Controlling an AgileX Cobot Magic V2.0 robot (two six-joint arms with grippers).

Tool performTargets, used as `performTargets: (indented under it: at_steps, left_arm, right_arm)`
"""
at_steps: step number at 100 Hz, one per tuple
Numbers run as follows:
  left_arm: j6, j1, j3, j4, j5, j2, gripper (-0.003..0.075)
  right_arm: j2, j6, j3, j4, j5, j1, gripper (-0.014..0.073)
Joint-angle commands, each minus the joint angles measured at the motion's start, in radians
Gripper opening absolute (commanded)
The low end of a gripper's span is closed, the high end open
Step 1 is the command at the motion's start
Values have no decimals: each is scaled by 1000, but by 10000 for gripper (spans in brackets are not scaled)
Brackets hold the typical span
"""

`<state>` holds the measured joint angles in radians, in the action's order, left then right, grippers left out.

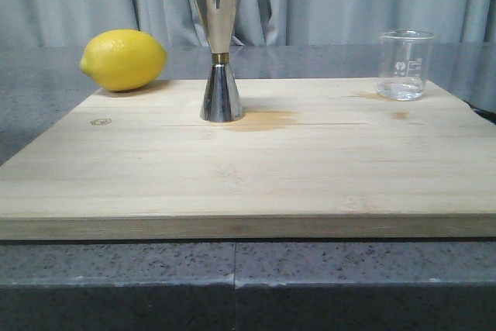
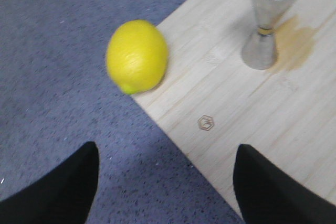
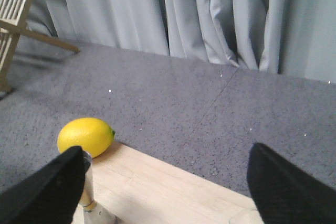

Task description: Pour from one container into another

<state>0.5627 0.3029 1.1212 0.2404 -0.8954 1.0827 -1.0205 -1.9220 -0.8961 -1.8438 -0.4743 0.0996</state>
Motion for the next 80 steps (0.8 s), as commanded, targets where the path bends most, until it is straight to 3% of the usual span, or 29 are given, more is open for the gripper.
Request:
performTargets:
  at_steps: [1, 17, 40, 57, 80]
  left_arm:
    - [-185, -34, 31, -68, 34, -52, 495]
    - [-342, -119, 8, -107, 21, -112, 495]
    - [-401, -217, -85, -107, 68, -215, 494]
    - [-427, -232, -179, -105, 146, -293, 494]
    - [-454, -232, -281, -104, 250, -362, 494]
  right_arm:
    - [74, -19, 1, -17, 62, -6, 584]
    - [179, -23, 82, -17, 132, -6, 584]
    - [326, -70, 199, -17, 243, -6, 584]
    - [394, -124, 281, -17, 236, -6, 584]
    - [425, -141, 340, -17, 363, -6, 584]
